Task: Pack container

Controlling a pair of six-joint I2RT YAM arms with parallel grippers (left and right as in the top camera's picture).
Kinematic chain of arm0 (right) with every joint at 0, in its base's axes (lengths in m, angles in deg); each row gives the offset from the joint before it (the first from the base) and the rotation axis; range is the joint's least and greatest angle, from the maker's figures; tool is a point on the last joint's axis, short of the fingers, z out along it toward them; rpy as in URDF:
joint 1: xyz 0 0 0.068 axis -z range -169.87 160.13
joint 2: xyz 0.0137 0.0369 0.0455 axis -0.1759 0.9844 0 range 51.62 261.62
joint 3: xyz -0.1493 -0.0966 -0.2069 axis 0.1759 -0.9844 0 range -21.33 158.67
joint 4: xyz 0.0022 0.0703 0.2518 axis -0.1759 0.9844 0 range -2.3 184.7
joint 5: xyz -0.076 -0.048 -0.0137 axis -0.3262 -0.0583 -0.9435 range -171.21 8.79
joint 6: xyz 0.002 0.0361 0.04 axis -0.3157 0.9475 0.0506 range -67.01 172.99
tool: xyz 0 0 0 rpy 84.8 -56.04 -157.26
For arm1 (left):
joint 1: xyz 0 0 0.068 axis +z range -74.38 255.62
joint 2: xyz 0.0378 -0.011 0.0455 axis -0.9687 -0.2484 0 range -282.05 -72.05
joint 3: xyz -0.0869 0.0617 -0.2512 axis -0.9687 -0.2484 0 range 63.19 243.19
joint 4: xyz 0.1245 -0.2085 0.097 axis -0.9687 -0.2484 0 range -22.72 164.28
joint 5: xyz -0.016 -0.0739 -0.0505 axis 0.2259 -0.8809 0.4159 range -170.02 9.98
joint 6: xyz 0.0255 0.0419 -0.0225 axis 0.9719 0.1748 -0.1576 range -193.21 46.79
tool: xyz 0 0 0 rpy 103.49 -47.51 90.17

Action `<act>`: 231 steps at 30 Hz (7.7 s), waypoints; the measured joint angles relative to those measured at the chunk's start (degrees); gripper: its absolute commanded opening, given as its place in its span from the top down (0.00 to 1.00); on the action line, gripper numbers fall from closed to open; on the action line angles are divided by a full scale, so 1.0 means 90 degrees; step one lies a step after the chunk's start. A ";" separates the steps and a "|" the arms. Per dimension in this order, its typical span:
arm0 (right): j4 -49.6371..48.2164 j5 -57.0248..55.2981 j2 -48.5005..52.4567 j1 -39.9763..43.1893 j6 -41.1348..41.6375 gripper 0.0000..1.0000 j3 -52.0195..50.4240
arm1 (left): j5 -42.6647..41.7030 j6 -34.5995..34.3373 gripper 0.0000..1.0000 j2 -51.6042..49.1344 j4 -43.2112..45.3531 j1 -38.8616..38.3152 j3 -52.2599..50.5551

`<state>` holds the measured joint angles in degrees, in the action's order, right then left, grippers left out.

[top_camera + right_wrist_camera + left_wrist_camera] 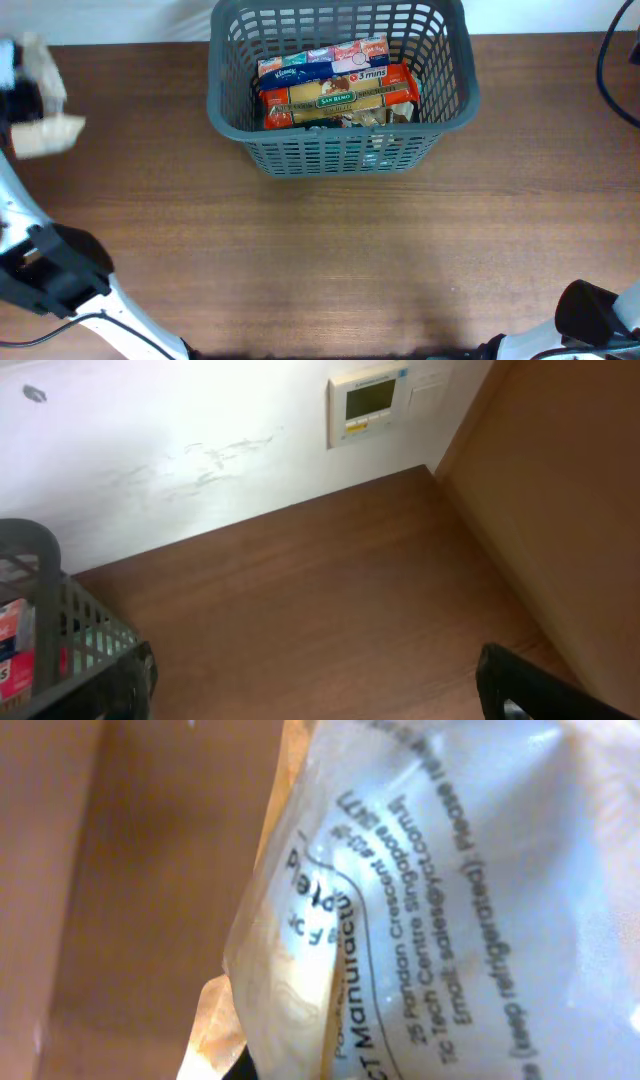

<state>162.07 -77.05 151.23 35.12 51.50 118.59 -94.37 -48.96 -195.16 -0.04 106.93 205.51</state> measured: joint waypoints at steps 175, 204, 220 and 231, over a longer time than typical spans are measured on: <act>-0.6351 -0.1073 -1.0967 -0.2892 -0.0005 0.01 -1.4911 | 0.2028 -0.0988 0.01 0.1025 -0.2467 -0.1523 0.2905; -0.6390 -0.1073 -1.0970 -0.2892 -0.0005 0.01 -1.4919 | 0.2028 -0.0988 0.01 0.1054 -0.2465 -0.1525 0.2878; -0.6394 -0.1073 -1.0970 -0.2892 -0.0005 0.01 -1.4919 | 0.1858 -0.1010 0.01 0.5765 0.2599 -0.2800 -0.3313; -0.6397 -0.1052 -1.0967 -0.2890 0.0000 0.01 -1.4921 | 0.1766 -0.1013 0.01 0.8357 0.5051 -0.3687 -0.8123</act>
<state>104.50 -86.51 52.53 9.11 51.50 -15.70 -78.48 -58.08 -119.95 45.42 73.75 132.40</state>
